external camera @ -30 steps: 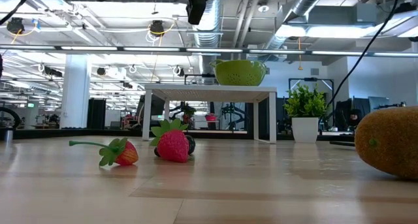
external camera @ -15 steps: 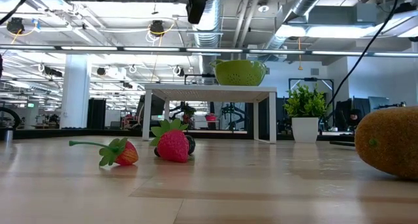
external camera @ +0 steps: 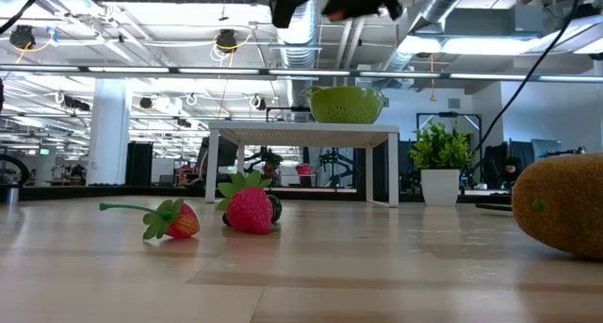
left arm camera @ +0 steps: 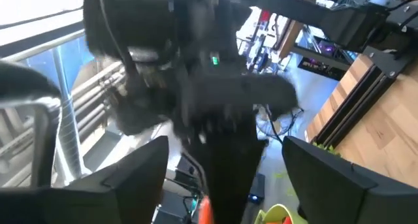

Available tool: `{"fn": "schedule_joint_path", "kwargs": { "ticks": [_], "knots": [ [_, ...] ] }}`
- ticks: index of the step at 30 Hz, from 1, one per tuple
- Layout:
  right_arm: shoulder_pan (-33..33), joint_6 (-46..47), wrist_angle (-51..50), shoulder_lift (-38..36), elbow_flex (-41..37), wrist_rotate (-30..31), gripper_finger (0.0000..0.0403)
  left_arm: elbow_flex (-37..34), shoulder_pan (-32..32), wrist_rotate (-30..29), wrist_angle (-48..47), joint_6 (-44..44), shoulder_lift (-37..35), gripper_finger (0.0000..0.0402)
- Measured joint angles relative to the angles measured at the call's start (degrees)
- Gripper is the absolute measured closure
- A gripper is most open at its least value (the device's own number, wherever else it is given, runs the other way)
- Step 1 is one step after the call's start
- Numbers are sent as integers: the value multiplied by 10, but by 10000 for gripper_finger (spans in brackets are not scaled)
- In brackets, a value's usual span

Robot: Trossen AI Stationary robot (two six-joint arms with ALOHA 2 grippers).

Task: Pick & Place Fruit
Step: Put the orange pear into the green strainer bowl

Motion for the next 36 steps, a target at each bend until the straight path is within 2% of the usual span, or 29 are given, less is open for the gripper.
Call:
{"fn": "schedule_joint_path", "kwargs": {
  "ticks": [3, 7, 18, 25, 36],
  "knots": [
    [-39, 2, -42, 0, 0, -30, 299, 0, -1, -22, 1, 0, 0, 104],
    [-96, 1, -64, 0, 0, -100, 299, 0, 0, -51, 0, -8, 0, 107],
    [-250, -5, -73, 0, 0, -249, 300, 0, 9, -53, 0, -105, 0, 112],
    [-298, -5, -118, 0, 0, -260, 300, 0, 10, -56, 0, -129, 0, 112],
    [-297, -4, -153, 0, 0, -262, 300, 0, 10, -58, 0, -129, 0, 112]
  ]
}}
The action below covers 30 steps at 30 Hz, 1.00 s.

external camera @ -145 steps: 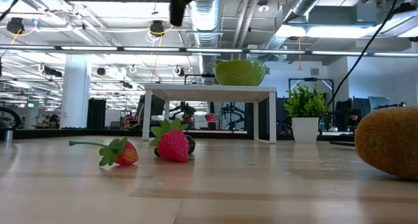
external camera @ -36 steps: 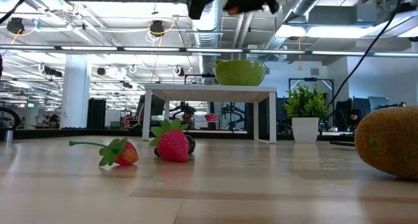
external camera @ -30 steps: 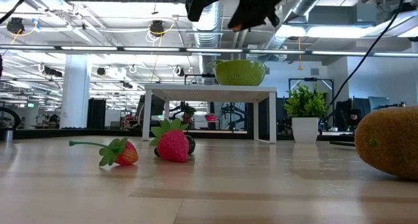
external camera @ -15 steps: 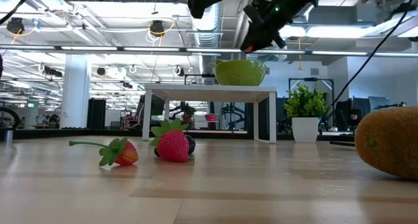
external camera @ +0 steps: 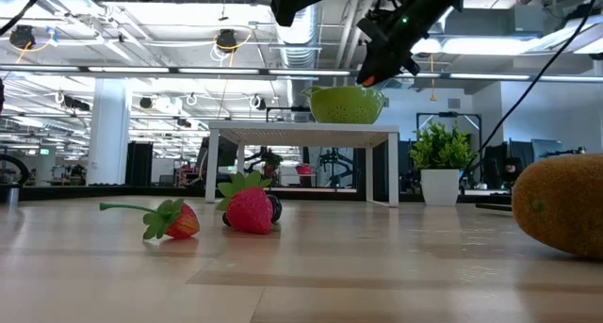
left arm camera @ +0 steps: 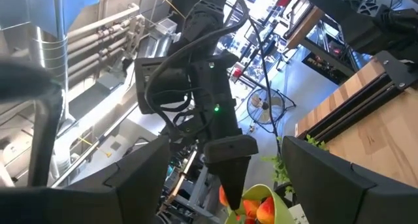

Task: Pick & Place Fruit
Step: Put the orange pear into the green strainer bowl, then put the red strawberry into the green strainer bowl

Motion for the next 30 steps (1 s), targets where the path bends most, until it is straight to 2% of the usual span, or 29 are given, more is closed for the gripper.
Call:
{"fn": "schedule_joint_path", "kwargs": {
  "ticks": [10, 22, 30],
  "knots": [
    [6, 6, -3, 0, 0, 0, 295, 0, 0, 0, 0, 0, 0, 112],
    [6, 6, -3, 0, 0, 2, 222, 0, 0, 1, 0, 0, 0, 112],
    [36, 21, 33, -1, 0, -3, 207, 0, -1, 6, 0, 0, 0, 112]
  ]
}}
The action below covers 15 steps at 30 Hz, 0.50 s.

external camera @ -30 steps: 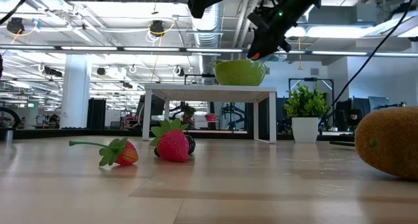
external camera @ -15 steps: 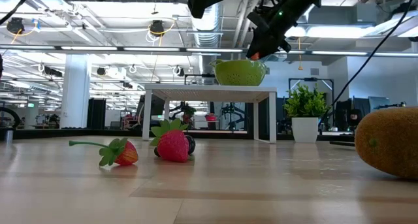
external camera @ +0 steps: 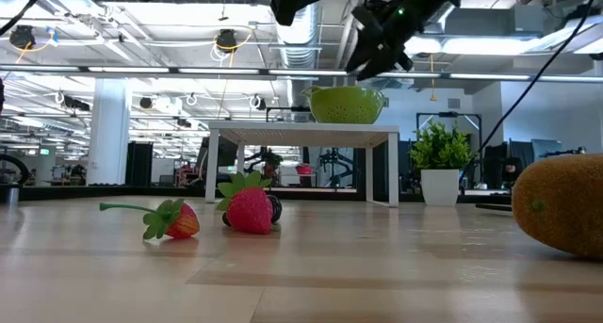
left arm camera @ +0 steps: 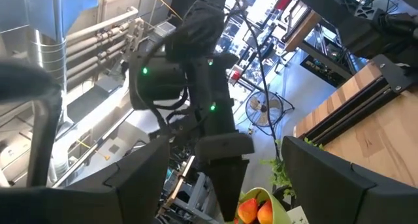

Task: Pick & Place Fruit
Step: Put the red strawberry into the green strainer bowl

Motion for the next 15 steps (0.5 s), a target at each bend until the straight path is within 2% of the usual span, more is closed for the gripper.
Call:
{"fn": "schedule_joint_path", "kwargs": {
  "ticks": [7, 15],
  "knots": [
    [79, -4, -4, 0, 0, 1, 235, 0, -5, -26, 0, -41, 0, 112],
    [197, 18, -39, 0, 0, 46, 279, 0, -28, -59, -4, -107, 0, 112]
  ]
}}
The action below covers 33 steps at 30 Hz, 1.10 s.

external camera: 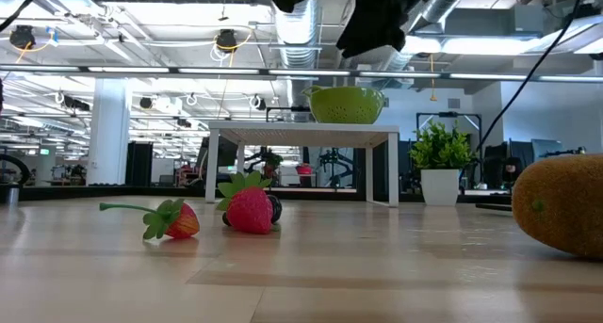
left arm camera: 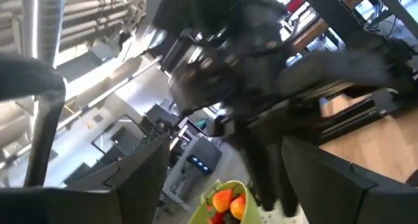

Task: Pick & Place Fruit
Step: Put the red strawberry into the green strainer bowl

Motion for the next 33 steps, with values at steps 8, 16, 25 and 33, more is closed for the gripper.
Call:
{"fn": "schedule_joint_path", "kwargs": {
  "ticks": [8, 16, 25, 33],
  "knots": [
    [125, 65, -16, 0, 0, 62, 304, 0, -41, -39, -40, -83, 0, 112],
    [215, 138, -39, 0, 0, 162, 305, 0, -91, -34, -155, -213, 0, 112],
    [252, 171, -67, 0, 0, 198, 305, 0, -114, 161, -324, -398, 0, 112],
    [258, 171, -77, 0, 0, 208, 305, 0, -114, 341, -511, -498, 0, 112]
  ]
}}
